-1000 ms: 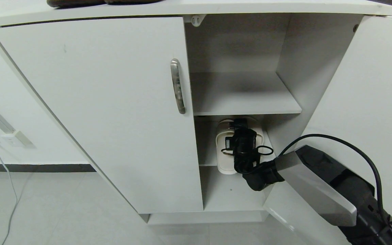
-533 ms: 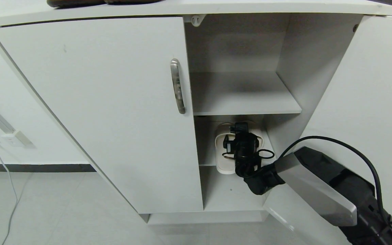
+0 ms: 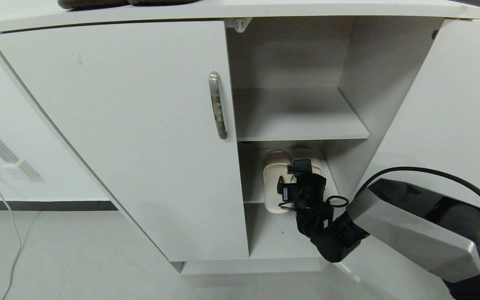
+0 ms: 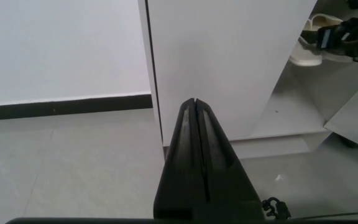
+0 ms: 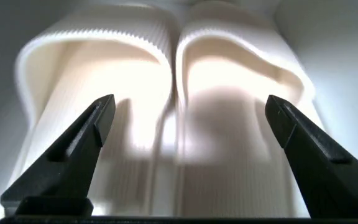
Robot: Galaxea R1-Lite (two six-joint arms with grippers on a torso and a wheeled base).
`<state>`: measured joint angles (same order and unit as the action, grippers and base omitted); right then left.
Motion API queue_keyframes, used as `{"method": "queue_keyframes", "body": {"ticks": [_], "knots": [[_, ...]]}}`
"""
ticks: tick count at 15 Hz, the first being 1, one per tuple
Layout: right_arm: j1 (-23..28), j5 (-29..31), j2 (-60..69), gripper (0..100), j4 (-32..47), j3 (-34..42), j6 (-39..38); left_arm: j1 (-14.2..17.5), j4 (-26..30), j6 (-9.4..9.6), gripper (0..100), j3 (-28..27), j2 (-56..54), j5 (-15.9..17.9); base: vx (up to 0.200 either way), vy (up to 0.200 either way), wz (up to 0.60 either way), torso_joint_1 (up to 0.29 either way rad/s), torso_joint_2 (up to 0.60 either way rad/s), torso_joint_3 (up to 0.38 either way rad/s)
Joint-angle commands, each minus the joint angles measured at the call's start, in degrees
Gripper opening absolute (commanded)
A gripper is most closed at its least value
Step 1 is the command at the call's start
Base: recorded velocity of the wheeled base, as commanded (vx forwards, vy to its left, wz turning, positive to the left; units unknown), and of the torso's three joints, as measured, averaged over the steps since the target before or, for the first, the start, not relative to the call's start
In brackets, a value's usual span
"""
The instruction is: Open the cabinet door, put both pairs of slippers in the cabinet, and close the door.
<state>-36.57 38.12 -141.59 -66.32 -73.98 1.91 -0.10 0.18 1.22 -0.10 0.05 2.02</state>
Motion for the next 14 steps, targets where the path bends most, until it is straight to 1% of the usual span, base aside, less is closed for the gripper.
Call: {"method": "queue_keyframes", "body": {"ticks": [1, 3, 7, 9, 13, 14], "knots": [[-2.01, 0.11, 6.33, 100, -4.00, 9.47, 0.02, 0.01, -0.01, -0.08, 0, 0.01, 0.04, 0.00, 0.000, 0.000, 0.00, 0.000, 0.00, 0.000], [-3.33, 0.20, 8.97, 100, -7.69, 15.98, 0.11, 0.01, -0.01, -0.08, 0, 0.01, 0.04, 0.00, 0.000, 0.000, 0.00, 0.000, 0.00, 0.000], [-6.49, 1.08, 13.19, 100, -11.47, 25.38, 0.11, 0.01, -0.01, -0.08, 0, 0.01, 0.04, 0.00, 0.000, 0.000, 0.00, 0.000, 0.00, 0.000], [-6.85, 1.17, 14.24, 100, -11.99, 27.40, 0.46, 0.01, -0.01, -0.08, 0, 0.01, 0.04, 0.00, 0.000, 0.000, 0.00, 0.000, 0.00, 0.000], [-6.93, 1.17, 15.03, 100, -12.08, 27.58, 1.43, 0.01, -0.01, -0.16, 0, 0.01, 0.04, 0.00, 0.000, 0.000, 0.00, 0.000, 0.00, 0.000], [-6.93, 1.17, 16.26, 100, -11.91, 27.84, 1.51, 0.01, -0.01, -0.16, 0, 0.01, 0.04, 0.00, -0.200, 0.000, 0.00, 0.002, 0.00, 0.002]]}}
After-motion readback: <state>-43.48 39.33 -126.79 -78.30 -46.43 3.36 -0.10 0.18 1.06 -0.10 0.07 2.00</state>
